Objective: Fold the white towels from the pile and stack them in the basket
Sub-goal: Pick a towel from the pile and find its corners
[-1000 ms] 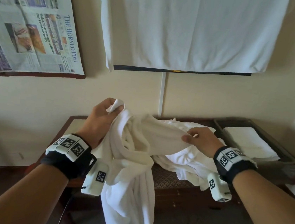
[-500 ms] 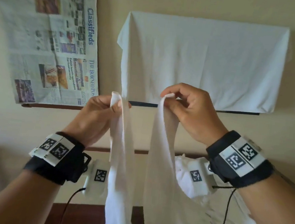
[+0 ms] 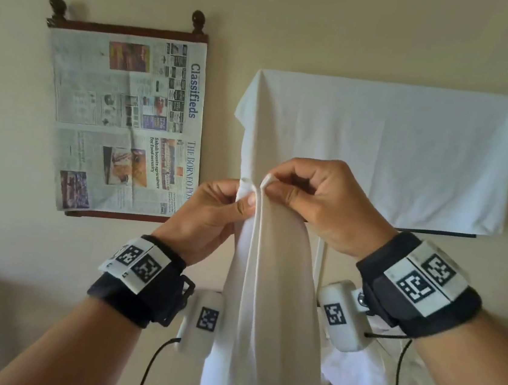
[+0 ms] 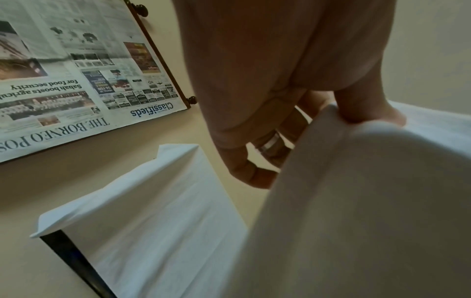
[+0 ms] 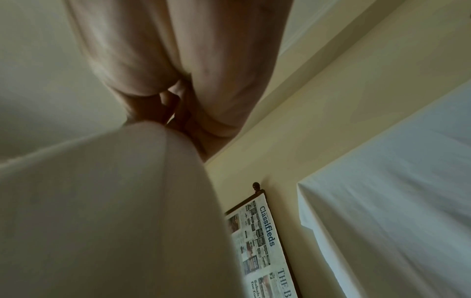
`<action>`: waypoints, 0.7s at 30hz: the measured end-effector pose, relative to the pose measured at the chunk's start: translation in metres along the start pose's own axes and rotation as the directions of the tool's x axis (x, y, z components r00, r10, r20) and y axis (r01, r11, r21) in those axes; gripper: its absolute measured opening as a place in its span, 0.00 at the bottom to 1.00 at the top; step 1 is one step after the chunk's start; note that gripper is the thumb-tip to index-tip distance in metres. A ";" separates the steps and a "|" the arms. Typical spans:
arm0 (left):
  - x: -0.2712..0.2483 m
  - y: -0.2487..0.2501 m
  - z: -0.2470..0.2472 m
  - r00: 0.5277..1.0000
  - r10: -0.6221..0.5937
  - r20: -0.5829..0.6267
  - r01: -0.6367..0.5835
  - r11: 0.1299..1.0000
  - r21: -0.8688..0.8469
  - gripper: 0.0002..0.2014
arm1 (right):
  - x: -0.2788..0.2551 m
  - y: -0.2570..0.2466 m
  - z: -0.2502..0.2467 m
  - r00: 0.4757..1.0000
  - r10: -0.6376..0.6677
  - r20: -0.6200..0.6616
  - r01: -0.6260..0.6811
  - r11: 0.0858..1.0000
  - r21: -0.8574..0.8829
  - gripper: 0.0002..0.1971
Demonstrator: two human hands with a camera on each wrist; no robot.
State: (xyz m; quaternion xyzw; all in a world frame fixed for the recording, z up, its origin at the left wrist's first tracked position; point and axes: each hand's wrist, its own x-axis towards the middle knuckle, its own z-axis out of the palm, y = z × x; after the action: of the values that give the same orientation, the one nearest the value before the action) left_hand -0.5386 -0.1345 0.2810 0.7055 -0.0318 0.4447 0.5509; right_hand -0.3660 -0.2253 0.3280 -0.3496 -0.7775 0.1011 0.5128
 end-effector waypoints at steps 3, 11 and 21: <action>-0.002 0.000 -0.017 0.999 -0.049 0.020 0.049 0.999 -0.002 0.08 | 0.008 0.001 0.014 0.995 0.066 0.076 -0.069 0.997 0.038 0.06; -0.027 -0.011 -0.044 0.952 -0.270 -0.141 0.278 0.960 0.041 0.46 | 0.007 0.010 0.054 0.943 0.258 0.212 -0.292 0.945 0.149 0.15; -0.085 -0.010 -0.042 0.941 -0.188 -0.282 0.293 0.869 0.399 0.21 | -0.009 0.034 0.107 0.945 0.311 -0.099 -0.322 0.937 -0.135 0.03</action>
State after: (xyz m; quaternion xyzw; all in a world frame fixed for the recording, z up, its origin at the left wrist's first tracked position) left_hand -0.6095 -0.1347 0.2175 0.7514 0.2222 0.4477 0.4307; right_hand -0.4421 -0.1849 0.2554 -0.5112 -0.6964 0.1103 0.4915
